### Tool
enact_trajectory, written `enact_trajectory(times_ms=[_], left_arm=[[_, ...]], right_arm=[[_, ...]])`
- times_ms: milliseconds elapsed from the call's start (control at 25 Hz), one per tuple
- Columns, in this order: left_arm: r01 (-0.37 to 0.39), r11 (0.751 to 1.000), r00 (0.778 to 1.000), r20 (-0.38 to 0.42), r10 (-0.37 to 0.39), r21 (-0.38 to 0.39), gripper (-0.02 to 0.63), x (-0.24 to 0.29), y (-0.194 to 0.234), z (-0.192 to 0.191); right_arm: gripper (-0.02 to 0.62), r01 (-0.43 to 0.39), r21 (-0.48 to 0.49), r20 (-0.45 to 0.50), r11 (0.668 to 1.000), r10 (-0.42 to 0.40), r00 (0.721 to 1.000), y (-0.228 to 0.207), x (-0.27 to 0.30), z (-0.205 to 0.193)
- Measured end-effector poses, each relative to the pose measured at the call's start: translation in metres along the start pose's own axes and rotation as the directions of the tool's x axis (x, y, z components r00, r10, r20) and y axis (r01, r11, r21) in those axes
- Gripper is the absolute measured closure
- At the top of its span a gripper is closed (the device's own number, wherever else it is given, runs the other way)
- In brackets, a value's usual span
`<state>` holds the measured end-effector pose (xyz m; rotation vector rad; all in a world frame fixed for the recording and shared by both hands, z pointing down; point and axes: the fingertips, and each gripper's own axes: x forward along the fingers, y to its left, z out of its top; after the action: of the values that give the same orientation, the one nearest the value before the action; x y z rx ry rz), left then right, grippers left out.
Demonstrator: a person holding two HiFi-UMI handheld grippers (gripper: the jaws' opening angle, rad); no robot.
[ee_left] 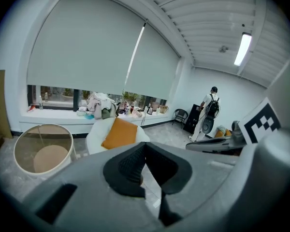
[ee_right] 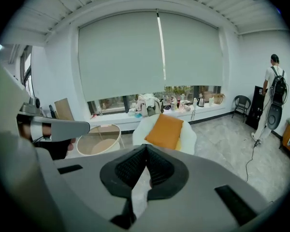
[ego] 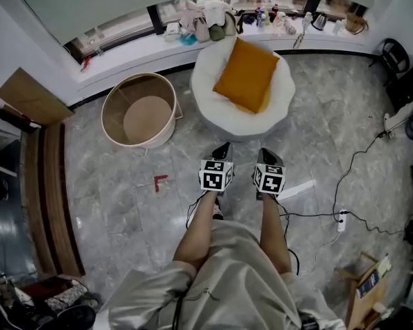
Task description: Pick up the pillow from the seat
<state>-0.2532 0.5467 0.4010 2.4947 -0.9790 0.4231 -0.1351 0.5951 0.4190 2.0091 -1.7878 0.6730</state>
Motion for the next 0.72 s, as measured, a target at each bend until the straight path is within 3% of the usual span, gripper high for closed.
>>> enact_trajectory(times_ms=[280, 440, 560, 720], left_arm=[[0.042, 0.999, 0.999, -0.011, -0.042, -0.028, 0.597, 0.002, 0.04, 0.014], [0.041, 0.999, 0.999, -0.014, -0.041, -0.016, 0.597, 0.0, 0.054, 0.013], [0.037, 0.999, 0.999, -0.008, -0.037, -0.039, 0.597, 0.005, 0.068, 0.015], [0.014, 0.998, 1.0, 0.022, -0.012, -0.063, 0.597, 0.011, 0.076, 0.017]], right_arm=[[0.589, 0.006, 0.054, -0.014, 0.998, -0.005, 1.0, 0.02, 0.021, 0.005], [0.589, 0.019, 0.107, -0.019, 0.994, -0.018, 1.0, 0.013, 0.024, -0.003], [0.589, 0.046, 0.086, -0.011, 0.995, -0.045, 0.999, 0.01, 0.032, 0.0], [0.589, 0.014, 0.124, -0.023, 0.992, -0.011, 1.0, 0.006, 0.042, 0.001]])
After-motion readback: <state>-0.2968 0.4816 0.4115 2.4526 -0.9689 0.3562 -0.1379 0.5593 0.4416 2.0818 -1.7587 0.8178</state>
